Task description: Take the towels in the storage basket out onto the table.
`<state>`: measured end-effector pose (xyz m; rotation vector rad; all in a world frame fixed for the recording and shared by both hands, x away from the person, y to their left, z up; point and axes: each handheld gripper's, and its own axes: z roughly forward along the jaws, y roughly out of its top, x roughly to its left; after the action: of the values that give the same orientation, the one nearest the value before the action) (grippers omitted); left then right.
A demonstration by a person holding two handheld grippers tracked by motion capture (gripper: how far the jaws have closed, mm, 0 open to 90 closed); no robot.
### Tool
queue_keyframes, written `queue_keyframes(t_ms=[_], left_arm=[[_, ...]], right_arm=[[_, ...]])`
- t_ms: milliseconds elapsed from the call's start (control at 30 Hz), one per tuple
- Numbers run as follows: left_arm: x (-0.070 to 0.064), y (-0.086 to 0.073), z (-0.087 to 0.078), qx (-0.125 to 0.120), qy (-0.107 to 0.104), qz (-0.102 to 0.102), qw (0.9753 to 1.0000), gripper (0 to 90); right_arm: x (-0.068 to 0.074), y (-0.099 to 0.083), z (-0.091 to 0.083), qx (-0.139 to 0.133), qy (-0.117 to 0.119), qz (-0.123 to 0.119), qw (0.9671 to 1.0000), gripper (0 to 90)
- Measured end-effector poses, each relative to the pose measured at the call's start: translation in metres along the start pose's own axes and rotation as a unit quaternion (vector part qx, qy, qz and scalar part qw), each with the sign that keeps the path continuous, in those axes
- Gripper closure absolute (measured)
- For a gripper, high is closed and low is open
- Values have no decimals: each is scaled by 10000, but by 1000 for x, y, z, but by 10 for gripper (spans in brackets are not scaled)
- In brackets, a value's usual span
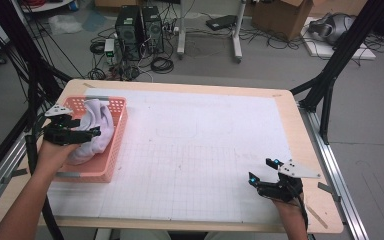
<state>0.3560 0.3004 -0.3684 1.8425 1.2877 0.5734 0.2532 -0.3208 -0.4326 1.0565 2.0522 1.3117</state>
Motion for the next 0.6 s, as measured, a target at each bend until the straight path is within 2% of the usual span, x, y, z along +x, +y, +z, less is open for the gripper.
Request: queue_keyframes(t_ms=[33, 67, 100, 167, 267, 333, 400, 433, 467, 500, 533, 567, 600], left_arm=[[1, -1, 3, 118, 53, -17, 9999, 173], [3, -2, 7, 364, 173, -16, 9992, 174], [3, -2, 7, 364, 173, -16, 9992, 177], [8, -7, 15, 715, 356, -24, 9968, 181], [11, -10, 18, 843, 345, -105, 9958, 177], [13, -13, 21, 1027, 257, -85, 9943, 172], [13, -13, 22, 1064, 240, -102, 9940, 168], [13, -14, 26, 1206, 217, -103, 9924, 165], [13, -14, 26, 1206, 217, -103, 9924, 158], [13, -16, 32, 1434, 193, -84, 9894, 155], [13, -16, 32, 1434, 193, -84, 9894, 142], [12, -17, 36, 1549, 220, -80, 9876, 142], [11, -19, 42, 1755, 306, -16, 9840, 113]], right_arm=[[0, 0, 0, -4, 3, -5, 10000, 172], [0, 0, 0, -7, 0, -6, 10000, 172], [0, 0, 0, -1, -1, -13, 10000, 172], [1, 0, 0, 5, 6, 17, 10000, 172], [0, 0, 0, 17, -3, 25, 10000, 172], [0, 0, 0, 16, -3, 33, 10000, 172], [0, 0, 0, 8, -3, 32, 10000, 172], [1, 0, 0, 6, 3, 31, 10000, 172], [1, 0, 0, 3, -3, 23, 10000, 172], [1, 0, 0, 5, -2, 12, 10000, 172], [1, 0, 0, 9, 3, 2, 10000, 172], [1, 0, 0, 9, 3, 2, 10000, 172], [2, 0, 1, 7, 4, -8, 10000, 172]])
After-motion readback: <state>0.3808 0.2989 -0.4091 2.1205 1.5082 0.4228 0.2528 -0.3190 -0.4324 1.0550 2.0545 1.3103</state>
